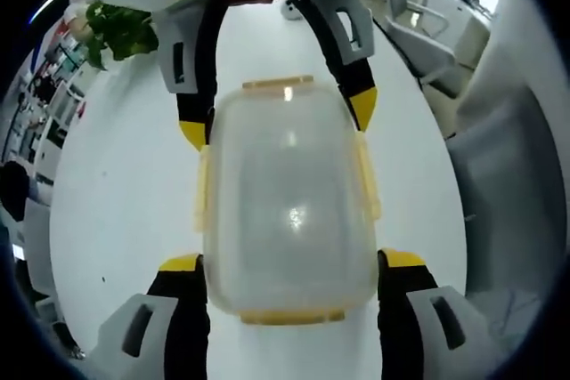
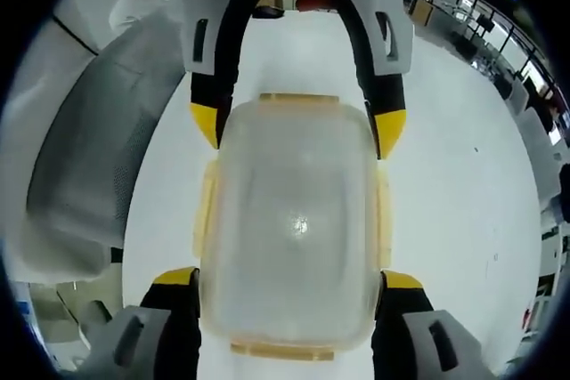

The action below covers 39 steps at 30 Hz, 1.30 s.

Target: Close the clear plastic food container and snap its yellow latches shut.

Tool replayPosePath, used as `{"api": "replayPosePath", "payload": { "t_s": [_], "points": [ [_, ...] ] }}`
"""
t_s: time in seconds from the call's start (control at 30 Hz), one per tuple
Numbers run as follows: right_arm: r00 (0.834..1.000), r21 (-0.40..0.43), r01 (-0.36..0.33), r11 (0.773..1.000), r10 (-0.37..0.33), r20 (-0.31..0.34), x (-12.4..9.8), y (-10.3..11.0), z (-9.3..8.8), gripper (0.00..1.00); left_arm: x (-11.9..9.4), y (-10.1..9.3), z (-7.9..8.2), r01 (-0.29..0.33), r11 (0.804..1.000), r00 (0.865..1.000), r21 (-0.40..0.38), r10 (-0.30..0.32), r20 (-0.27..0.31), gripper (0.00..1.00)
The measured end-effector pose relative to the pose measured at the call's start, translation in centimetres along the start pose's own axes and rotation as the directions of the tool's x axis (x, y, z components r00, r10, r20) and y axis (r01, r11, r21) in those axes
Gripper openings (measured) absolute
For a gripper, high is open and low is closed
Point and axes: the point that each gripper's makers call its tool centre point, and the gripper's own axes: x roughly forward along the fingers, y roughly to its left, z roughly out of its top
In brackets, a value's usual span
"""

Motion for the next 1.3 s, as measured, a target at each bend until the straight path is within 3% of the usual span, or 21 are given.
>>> {"api": "replayPosePath", "payload": {
  "t_s": [0.63,1.3],
  "points": [
    [1.000,-0.019,0.003,1.000,-0.003,0.001,0.5,-0.5,5.1,0.79,-2.9,0.0,-4.1,-0.012,1.000,1.000,-0.009,0.011,-0.011,0.75],
    [1.000,-0.014,0.017,1.000,-0.017,-0.025,2.3,-1.1,10.8,0.79,-5.2,0.2,-9.8,-0.013,1.000,1.000,0.002,0.013,0.001,0.75]
  ]
}}
